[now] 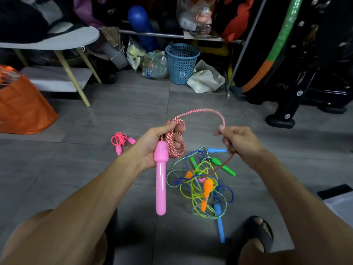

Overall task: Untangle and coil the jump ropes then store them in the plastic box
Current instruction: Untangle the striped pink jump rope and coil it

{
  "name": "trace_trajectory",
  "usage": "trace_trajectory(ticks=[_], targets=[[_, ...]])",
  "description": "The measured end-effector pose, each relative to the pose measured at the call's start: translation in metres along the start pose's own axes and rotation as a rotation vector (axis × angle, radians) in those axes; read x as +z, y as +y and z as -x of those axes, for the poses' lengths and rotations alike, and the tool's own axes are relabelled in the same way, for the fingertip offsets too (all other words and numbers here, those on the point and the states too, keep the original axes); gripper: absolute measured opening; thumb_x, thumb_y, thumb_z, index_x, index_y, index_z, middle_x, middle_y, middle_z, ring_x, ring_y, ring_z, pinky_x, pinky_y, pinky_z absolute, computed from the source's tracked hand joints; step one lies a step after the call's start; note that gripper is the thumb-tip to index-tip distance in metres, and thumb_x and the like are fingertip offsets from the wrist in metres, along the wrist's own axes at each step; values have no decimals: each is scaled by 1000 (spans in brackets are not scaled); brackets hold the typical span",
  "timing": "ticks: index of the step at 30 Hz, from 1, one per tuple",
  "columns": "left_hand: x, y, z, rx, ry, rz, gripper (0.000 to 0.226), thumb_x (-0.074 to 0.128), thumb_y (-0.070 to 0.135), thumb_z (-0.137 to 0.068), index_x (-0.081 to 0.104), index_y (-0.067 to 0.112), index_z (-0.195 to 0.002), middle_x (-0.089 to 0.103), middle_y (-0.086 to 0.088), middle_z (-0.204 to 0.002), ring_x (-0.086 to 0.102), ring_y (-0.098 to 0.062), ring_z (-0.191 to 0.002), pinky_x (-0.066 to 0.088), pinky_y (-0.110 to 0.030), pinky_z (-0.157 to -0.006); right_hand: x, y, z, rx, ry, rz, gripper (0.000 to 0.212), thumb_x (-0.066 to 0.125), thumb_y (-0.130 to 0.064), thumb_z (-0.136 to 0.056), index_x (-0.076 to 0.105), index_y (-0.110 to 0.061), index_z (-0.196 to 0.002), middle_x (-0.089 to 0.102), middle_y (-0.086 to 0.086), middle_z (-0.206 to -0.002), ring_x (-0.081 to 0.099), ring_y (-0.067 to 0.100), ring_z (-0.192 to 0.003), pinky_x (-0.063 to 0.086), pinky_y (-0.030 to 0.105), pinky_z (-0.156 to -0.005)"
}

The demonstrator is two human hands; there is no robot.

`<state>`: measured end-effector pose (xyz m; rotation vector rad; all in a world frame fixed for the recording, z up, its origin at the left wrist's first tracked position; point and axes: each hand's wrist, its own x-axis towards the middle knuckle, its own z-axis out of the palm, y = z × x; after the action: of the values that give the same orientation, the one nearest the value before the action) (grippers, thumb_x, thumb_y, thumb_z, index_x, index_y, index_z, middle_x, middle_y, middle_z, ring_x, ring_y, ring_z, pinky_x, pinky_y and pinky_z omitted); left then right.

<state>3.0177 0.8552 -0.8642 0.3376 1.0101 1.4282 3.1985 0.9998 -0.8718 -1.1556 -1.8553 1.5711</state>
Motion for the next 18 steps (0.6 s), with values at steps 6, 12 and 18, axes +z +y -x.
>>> trace_trajectory(ticks=[6,12,18], targets=[[0,-1,-1,9,-4,15,28,56,31,-75,73,10,-65,61,-2,-53,55,-10,-40,46,-16,-45,4,1,-8,44,160,-1,21,47,-4,-90,60,-14,-77,32,0,-56,22,12,-47,19,22,-43],[5,-4,-2,7,-52,80,31,54,30,-77,74,8,-84,61,-2,-57,56,-10,-43,47,-17,-44,6,8,1,10,69,198,14,46,3,-88,58,-5,-89,65,7,-67,40,5,-30,31,15,-33],[8,-5,-5,106,-58,191,45,54,24,-77,58,11,-120,72,-2,-79,63,-8,-56,54,-20,-57,5,11,7,-39,-116,505,24,53,0,-84,64,-14,-69,64,2,-56,45,0,-32,37,16,-40]])
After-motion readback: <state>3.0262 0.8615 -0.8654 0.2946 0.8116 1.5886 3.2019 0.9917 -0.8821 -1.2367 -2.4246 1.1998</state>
